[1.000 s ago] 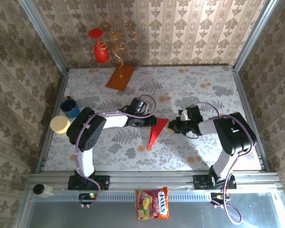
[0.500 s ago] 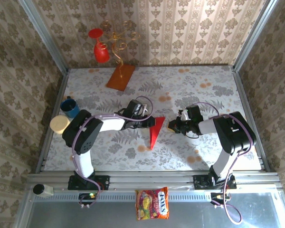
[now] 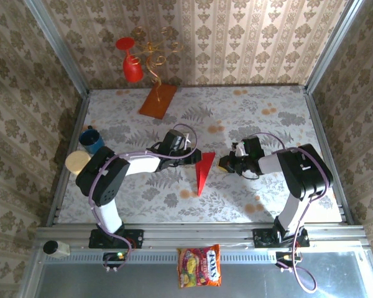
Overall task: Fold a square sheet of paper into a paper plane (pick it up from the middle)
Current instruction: Fold the wing for the fifth time at the center of the table, then turn over a paper plane at the center of the table.
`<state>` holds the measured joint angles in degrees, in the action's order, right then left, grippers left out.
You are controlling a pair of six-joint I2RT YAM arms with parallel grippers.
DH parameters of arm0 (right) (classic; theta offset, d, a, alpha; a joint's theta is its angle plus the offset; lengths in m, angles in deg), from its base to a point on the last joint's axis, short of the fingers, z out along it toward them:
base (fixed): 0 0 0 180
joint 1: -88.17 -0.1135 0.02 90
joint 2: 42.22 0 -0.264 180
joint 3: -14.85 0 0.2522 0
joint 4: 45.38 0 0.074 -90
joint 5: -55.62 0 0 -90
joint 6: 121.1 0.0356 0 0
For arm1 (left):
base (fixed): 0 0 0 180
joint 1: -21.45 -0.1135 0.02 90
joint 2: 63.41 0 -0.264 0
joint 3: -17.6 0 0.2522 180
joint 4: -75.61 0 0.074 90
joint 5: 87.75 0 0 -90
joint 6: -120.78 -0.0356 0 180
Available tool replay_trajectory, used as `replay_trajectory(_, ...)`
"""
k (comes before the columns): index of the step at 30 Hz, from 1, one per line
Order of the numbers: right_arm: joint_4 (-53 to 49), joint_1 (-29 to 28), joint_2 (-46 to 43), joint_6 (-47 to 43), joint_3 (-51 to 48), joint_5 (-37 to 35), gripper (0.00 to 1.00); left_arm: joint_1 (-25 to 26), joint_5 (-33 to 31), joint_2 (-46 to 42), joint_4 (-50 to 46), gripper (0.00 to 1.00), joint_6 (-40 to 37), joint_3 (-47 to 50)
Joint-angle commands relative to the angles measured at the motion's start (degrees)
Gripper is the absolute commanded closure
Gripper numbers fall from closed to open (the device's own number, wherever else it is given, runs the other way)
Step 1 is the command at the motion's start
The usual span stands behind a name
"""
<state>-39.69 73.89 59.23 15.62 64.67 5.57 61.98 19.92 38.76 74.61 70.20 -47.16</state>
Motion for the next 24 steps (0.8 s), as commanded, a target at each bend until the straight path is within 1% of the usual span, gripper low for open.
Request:
replay_trajectory(1,-0.37,-2.29,4.02,-0.34,0.78,-4.26,1.00,0.12,-0.81,1.39,-1.90,0.58,1.14,-0.81)
replay_trajectory(9,-0.19,-3.02,4.35,0.09,1.30,-4.28,1.00,0.33,3.11,5.64,-3.16,0.58,1.10,-4.66)
replay_trajectory(13,-0.15,-3.00,4.48,-0.05,1.15,-4.39,1.00,0.85,3.92,5.47,-2.88,0.58,0.67,-5.26)
replay_trajectory(16,-0.32,-2.98,4.48,-0.18,1.05,-4.44,1.00,1.08,4.64,4.09,-0.94,0.58,0.89,-4.15)
replay_trajectory(22,-0.37,-2.99,4.84,-0.45,0.95,-4.62,1.00,1.21,7.44,2.01,7.78,0.60,3.53,0.00)
replay_trajectory(24,-0.37,-3.01,5.04,-0.50,0.89,-4.70,1.00,1.41,7.56,1.55,8.46,0.62,3.98,0.55)
